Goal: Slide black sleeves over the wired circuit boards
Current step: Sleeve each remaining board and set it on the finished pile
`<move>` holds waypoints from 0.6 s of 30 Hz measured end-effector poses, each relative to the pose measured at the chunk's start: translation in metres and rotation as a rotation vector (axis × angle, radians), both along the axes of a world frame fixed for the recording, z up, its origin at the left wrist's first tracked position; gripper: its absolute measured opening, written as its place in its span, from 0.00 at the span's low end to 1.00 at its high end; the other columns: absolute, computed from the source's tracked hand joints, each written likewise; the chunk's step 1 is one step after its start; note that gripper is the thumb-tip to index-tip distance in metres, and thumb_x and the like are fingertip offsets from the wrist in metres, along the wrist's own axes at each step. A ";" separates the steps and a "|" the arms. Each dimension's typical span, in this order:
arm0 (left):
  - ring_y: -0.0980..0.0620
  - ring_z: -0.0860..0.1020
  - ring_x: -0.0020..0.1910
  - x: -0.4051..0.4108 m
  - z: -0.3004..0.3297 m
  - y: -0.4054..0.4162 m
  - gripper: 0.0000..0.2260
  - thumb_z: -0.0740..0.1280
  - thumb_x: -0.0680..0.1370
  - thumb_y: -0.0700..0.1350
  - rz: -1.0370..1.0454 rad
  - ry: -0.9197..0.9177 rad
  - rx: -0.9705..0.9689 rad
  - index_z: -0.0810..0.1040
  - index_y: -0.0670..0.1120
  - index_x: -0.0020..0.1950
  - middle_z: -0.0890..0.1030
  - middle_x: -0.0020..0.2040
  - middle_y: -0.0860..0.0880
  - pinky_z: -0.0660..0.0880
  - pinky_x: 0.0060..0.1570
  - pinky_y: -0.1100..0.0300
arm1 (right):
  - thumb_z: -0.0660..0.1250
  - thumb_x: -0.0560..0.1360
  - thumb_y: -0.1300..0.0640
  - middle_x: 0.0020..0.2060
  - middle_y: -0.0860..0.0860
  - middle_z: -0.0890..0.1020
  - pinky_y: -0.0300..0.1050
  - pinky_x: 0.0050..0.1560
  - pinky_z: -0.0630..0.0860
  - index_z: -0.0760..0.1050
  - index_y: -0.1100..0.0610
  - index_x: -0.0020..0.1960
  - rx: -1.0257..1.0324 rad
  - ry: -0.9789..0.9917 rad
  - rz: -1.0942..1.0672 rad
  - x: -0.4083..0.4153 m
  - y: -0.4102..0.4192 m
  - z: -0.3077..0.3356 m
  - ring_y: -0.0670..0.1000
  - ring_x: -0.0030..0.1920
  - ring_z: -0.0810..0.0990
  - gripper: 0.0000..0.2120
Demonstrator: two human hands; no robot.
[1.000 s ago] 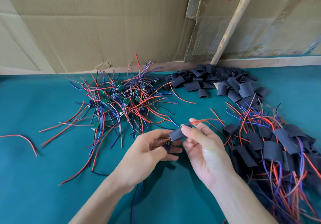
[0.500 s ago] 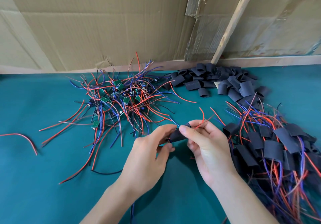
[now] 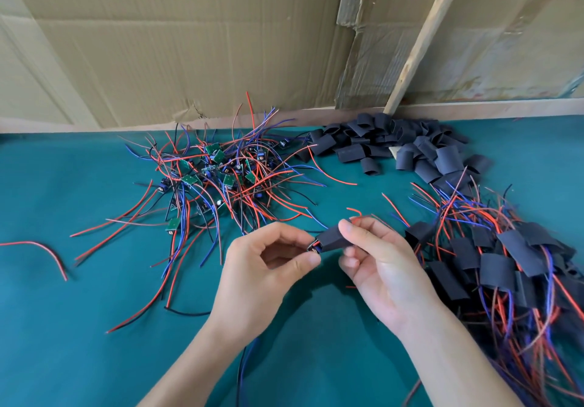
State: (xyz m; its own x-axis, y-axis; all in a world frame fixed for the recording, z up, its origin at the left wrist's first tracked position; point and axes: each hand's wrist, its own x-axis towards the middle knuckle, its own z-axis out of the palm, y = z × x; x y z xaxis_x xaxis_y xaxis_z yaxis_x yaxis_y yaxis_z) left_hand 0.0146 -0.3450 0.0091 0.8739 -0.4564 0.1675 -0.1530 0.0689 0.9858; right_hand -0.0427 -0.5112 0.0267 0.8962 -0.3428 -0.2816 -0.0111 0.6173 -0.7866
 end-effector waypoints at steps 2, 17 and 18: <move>0.52 0.84 0.40 0.001 0.001 0.001 0.07 0.79 0.68 0.45 0.000 0.018 -0.015 0.85 0.49 0.44 0.86 0.41 0.47 0.80 0.45 0.62 | 0.80 0.61 0.60 0.36 0.49 0.79 0.36 0.28 0.70 0.80 0.54 0.36 0.010 0.000 0.014 0.000 0.000 0.000 0.46 0.30 0.72 0.09; 0.56 0.80 0.34 -0.003 0.004 0.002 0.05 0.75 0.71 0.47 0.125 -0.172 0.176 0.81 0.55 0.44 0.83 0.37 0.56 0.75 0.38 0.67 | 0.81 0.63 0.58 0.36 0.52 0.79 0.37 0.29 0.71 0.82 0.55 0.40 -0.041 0.010 0.094 -0.002 0.008 0.003 0.47 0.30 0.74 0.10; 0.57 0.80 0.34 -0.003 0.004 0.002 0.04 0.74 0.71 0.47 0.122 -0.181 0.186 0.81 0.55 0.44 0.83 0.37 0.57 0.74 0.38 0.67 | 0.81 0.63 0.58 0.36 0.52 0.79 0.37 0.29 0.72 0.81 0.55 0.40 -0.055 0.007 0.096 -0.002 0.009 0.003 0.48 0.30 0.75 0.10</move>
State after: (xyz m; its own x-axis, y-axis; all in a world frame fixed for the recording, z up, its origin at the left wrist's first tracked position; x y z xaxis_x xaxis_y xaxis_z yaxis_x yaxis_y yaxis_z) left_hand 0.0117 -0.3433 0.0133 0.8876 -0.3874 0.2493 -0.3241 -0.1406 0.9355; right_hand -0.0449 -0.5026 0.0295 0.9238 -0.2706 -0.2709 -0.0733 0.5693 -0.8188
